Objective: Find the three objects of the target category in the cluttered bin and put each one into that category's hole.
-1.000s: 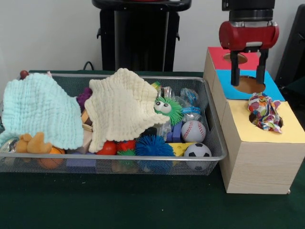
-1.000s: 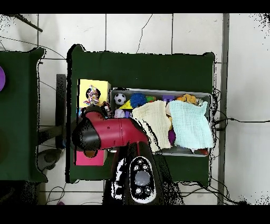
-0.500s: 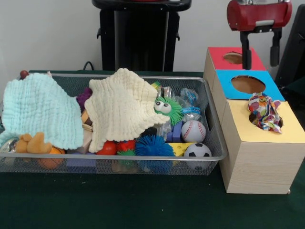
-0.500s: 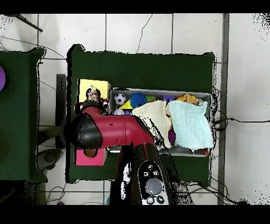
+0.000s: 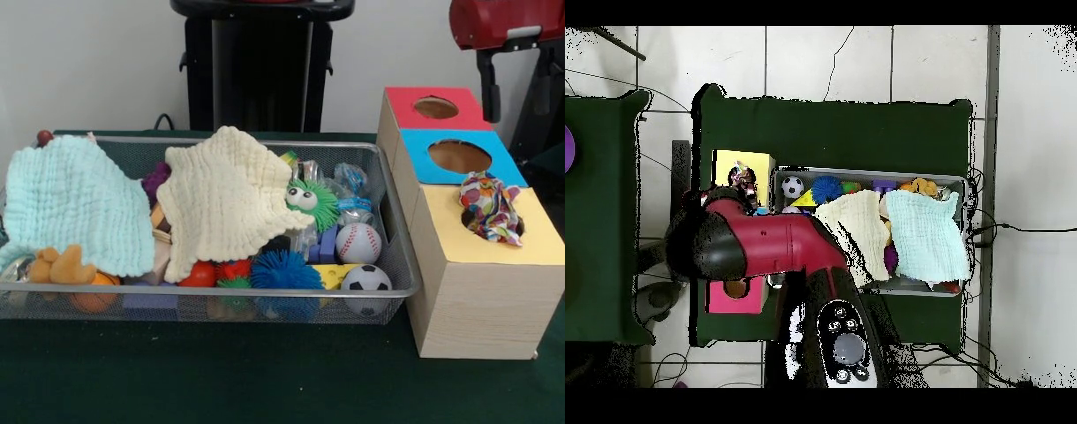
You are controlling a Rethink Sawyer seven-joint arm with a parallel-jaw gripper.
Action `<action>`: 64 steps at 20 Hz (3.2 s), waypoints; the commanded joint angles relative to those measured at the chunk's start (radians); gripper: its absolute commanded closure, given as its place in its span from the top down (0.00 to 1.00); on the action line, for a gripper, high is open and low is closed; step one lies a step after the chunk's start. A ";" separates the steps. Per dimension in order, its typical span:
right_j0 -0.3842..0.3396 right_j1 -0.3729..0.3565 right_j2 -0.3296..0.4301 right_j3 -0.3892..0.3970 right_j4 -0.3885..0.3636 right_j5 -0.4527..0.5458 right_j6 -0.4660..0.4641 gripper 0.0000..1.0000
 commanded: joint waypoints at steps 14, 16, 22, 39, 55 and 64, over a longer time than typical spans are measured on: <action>0.041 0.041 -0.046 -0.075 -0.125 -0.003 0.089 0.00; 0.063 0.043 -0.078 -0.095 -0.140 -0.010 0.106 0.00; 0.119 0.077 -0.160 -0.140 -0.170 -0.070 0.148 0.00; 0.144 0.149 -0.235 -0.180 -0.188 -0.159 0.122 0.00; 0.082 0.201 -0.136 -0.114 -0.191 -0.226 0.102 0.00; 0.063 0.200 -0.102 -0.102 -0.198 -0.242 0.098 0.00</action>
